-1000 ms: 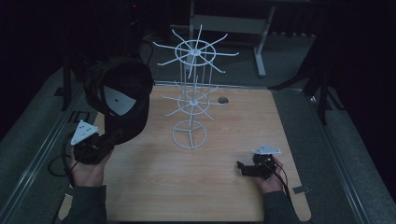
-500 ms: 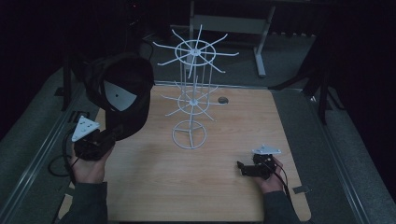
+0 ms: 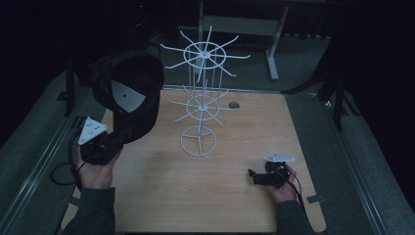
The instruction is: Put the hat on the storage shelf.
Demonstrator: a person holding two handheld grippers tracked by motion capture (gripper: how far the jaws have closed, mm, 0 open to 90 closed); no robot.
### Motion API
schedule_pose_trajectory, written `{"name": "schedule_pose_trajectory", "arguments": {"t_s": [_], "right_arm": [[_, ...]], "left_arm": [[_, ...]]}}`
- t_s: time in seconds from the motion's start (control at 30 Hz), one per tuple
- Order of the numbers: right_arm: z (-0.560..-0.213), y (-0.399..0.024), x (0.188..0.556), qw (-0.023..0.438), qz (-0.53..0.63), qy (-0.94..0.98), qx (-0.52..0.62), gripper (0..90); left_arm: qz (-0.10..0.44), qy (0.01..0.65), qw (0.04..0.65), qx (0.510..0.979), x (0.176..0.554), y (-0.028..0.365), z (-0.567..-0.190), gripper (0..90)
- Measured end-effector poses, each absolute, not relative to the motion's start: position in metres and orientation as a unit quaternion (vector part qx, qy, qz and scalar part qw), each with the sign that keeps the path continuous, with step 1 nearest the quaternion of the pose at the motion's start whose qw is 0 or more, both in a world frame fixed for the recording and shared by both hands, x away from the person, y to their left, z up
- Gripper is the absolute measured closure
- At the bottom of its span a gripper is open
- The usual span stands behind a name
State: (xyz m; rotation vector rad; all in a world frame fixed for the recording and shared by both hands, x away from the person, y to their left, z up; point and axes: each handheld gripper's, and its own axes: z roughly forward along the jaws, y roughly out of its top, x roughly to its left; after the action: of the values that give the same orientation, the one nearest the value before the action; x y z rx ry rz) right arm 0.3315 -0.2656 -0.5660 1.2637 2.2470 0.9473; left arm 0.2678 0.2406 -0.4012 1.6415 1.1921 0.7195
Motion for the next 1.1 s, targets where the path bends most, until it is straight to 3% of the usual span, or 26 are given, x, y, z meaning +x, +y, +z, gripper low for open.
{"name": "schedule_pose_trajectory", "arguments": {"t_s": [1.1], "right_arm": [[-0.566, -0.266, 0.331, 0.196, 0.338, 0.802, 0.451, 11.3]], "left_arm": [[0.309, 0.481, 0.476, 0.668, 0.270, 0.230, -0.394, 86.7]]}}
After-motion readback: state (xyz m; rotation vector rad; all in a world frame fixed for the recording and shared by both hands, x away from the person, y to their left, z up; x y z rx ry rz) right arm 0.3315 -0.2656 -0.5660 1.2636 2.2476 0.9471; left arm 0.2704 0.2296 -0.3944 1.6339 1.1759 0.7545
